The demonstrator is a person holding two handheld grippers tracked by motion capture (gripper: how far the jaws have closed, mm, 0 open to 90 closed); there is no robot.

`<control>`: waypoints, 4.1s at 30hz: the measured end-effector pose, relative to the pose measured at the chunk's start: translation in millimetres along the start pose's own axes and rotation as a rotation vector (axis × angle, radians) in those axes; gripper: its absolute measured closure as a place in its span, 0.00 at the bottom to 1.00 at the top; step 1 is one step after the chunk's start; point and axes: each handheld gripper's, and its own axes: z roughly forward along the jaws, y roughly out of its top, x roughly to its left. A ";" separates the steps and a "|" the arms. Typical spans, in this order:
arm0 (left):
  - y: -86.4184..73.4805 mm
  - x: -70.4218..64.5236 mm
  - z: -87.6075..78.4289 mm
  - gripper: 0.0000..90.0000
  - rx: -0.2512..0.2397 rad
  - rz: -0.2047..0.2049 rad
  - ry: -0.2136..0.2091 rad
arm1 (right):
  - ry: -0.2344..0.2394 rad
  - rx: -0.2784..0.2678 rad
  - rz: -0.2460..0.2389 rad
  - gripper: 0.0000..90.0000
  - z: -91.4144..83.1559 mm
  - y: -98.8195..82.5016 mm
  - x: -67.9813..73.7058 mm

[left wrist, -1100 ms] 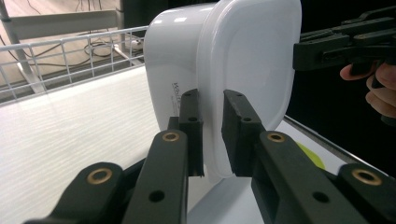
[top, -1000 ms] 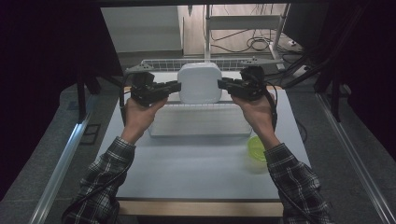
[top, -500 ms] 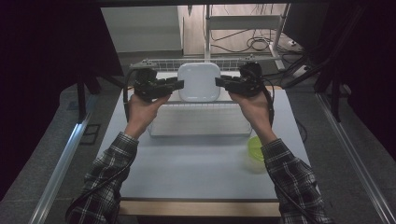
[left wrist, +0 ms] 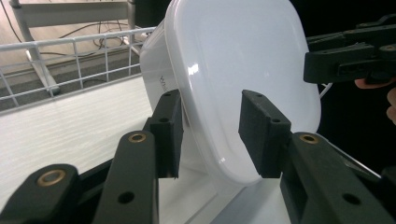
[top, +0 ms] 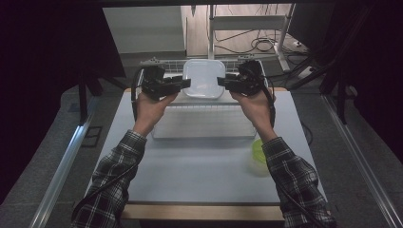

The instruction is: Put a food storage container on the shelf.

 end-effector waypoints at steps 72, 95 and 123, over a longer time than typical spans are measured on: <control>-81.5 -38.8 -31.3 0.04 0.018 0.249 -0.008 | 0.110 0.015 -0.134 0.05 -37.1 -88.3 4.5; -148.5 -45.6 -50.0 0.03 0.063 0.229 -0.044 | 0.116 0.044 -0.178 0.04 -54.6 -147.7 14.1; -215.4 -50.3 -58.9 0.02 0.086 0.227 -0.001 | 0.106 0.080 -0.115 0.05 -60.7 -212.4 13.7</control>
